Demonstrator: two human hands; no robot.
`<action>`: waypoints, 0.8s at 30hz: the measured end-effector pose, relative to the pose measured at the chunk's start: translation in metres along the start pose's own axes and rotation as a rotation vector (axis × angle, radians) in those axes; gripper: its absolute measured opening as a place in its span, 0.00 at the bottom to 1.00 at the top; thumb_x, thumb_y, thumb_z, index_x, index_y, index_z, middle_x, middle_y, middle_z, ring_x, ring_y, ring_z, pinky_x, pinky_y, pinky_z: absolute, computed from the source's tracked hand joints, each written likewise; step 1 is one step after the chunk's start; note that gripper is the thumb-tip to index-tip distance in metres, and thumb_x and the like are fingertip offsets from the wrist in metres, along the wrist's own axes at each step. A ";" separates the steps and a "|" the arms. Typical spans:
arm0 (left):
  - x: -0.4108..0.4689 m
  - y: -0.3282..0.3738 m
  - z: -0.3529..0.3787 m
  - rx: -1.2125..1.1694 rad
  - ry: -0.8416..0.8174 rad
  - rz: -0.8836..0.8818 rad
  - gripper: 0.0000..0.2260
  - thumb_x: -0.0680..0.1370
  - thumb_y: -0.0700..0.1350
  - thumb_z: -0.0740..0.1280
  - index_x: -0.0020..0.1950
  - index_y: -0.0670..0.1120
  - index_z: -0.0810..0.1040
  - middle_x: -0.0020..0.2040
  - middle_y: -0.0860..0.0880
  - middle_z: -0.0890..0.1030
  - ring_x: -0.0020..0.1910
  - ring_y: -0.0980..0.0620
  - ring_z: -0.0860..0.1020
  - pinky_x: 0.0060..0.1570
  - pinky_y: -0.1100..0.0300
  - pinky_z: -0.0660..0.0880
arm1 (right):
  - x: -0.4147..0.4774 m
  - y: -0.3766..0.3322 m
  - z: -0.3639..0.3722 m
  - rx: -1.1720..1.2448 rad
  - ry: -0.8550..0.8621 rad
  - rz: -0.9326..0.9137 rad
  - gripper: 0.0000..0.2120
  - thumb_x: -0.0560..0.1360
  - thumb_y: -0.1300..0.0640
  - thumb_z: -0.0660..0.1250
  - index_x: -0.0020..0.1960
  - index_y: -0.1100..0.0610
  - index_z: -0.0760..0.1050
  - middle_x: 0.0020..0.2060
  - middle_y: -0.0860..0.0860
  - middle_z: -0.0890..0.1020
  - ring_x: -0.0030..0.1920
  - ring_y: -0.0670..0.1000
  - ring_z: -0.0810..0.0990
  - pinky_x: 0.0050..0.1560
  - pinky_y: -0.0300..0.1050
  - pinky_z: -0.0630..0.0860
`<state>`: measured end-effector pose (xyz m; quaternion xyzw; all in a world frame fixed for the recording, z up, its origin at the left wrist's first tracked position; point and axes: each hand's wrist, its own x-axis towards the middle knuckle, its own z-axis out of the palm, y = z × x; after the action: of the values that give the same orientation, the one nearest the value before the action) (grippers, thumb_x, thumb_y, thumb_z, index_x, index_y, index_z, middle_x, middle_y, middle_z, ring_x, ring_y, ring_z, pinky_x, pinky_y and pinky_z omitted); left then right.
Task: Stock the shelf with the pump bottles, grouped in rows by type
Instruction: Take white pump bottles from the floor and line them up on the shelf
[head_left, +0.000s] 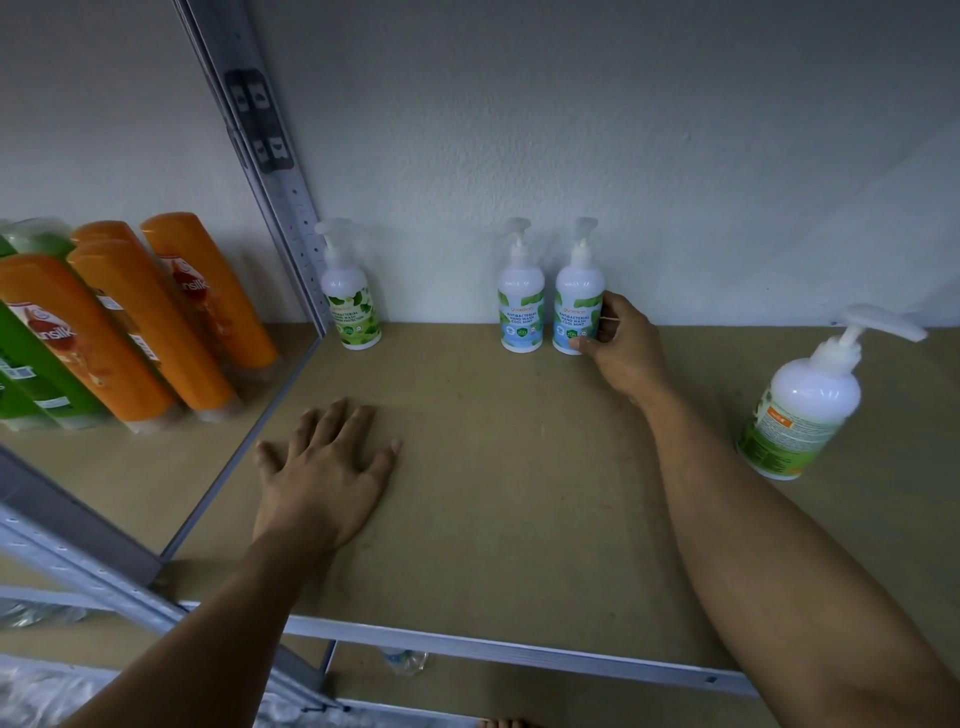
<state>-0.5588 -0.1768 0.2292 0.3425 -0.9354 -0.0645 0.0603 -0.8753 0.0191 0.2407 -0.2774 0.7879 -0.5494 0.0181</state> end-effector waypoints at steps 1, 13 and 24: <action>0.000 0.000 0.000 0.000 0.001 -0.001 0.34 0.77 0.74 0.40 0.81 0.61 0.51 0.82 0.58 0.51 0.81 0.52 0.47 0.74 0.32 0.45 | 0.000 0.001 0.000 -0.001 -0.002 0.001 0.27 0.72 0.61 0.77 0.69 0.54 0.73 0.59 0.47 0.81 0.54 0.45 0.80 0.55 0.34 0.74; 0.000 -0.001 -0.001 0.001 -0.014 0.014 0.35 0.77 0.73 0.40 0.81 0.61 0.50 0.82 0.57 0.49 0.81 0.51 0.46 0.75 0.32 0.46 | -0.001 0.000 0.001 -0.007 -0.017 0.001 0.27 0.74 0.62 0.75 0.70 0.54 0.72 0.62 0.49 0.81 0.57 0.44 0.80 0.58 0.35 0.74; 0.000 -0.002 -0.002 0.002 -0.015 0.014 0.34 0.77 0.73 0.41 0.81 0.61 0.50 0.82 0.57 0.49 0.81 0.51 0.46 0.75 0.33 0.46 | -0.009 -0.006 0.000 -0.012 -0.032 -0.005 0.27 0.75 0.62 0.73 0.72 0.52 0.70 0.63 0.45 0.79 0.61 0.44 0.78 0.68 0.49 0.75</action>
<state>-0.5571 -0.1784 0.2307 0.3356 -0.9382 -0.0656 0.0535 -0.8657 0.0218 0.2438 -0.2884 0.7901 -0.5402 0.0275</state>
